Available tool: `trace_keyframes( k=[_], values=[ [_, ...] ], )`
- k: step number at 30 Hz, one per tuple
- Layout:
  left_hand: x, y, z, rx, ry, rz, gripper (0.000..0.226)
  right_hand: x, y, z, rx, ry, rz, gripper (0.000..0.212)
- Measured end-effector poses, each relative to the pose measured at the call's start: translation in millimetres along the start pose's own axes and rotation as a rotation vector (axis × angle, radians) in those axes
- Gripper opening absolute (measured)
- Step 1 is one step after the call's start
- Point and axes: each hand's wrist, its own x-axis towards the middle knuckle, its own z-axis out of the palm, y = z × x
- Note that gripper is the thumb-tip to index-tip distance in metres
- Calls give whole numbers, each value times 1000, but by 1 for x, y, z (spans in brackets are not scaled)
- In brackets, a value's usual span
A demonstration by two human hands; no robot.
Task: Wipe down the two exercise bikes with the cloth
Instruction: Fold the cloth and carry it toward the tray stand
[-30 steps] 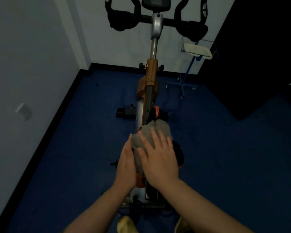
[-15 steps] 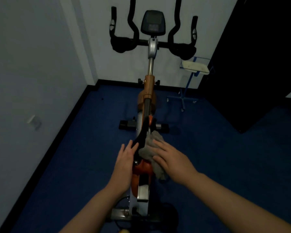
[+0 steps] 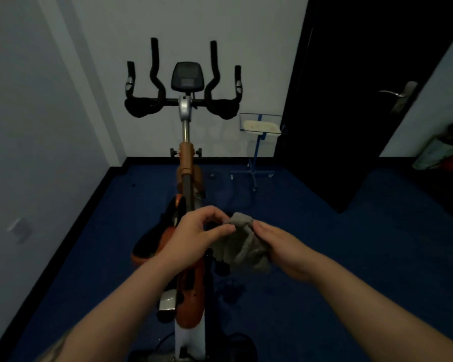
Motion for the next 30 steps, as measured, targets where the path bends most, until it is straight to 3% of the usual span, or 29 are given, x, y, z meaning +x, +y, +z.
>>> trace_keyframes(
  k=[8, 15, 19, 23, 27, 30],
  values=[
    [11, 43, 53, 137, -109, 89, 6, -56, -8, -68, -500, 115, -103, 35],
    [41, 94, 70, 262, -407, 104, 7, -73, -36, -86, -300, -34, -165, 28],
    [55, 107, 60, 346, -450, 93, 9, -66, -35, -95, -251, -46, -158, 39],
    [70, 107, 55, 398, -467, 114, 9, -55, -33, -99, -311, -96, -195, 35],
    [87, 101, 55, 490, -450, 175, 7, -39, -35, -99, -291, 66, -356, 31],
    [103, 99, 57, 552, -414, 231, 5, -26, -41, -98, -409, 200, -393, 38]
  ],
)
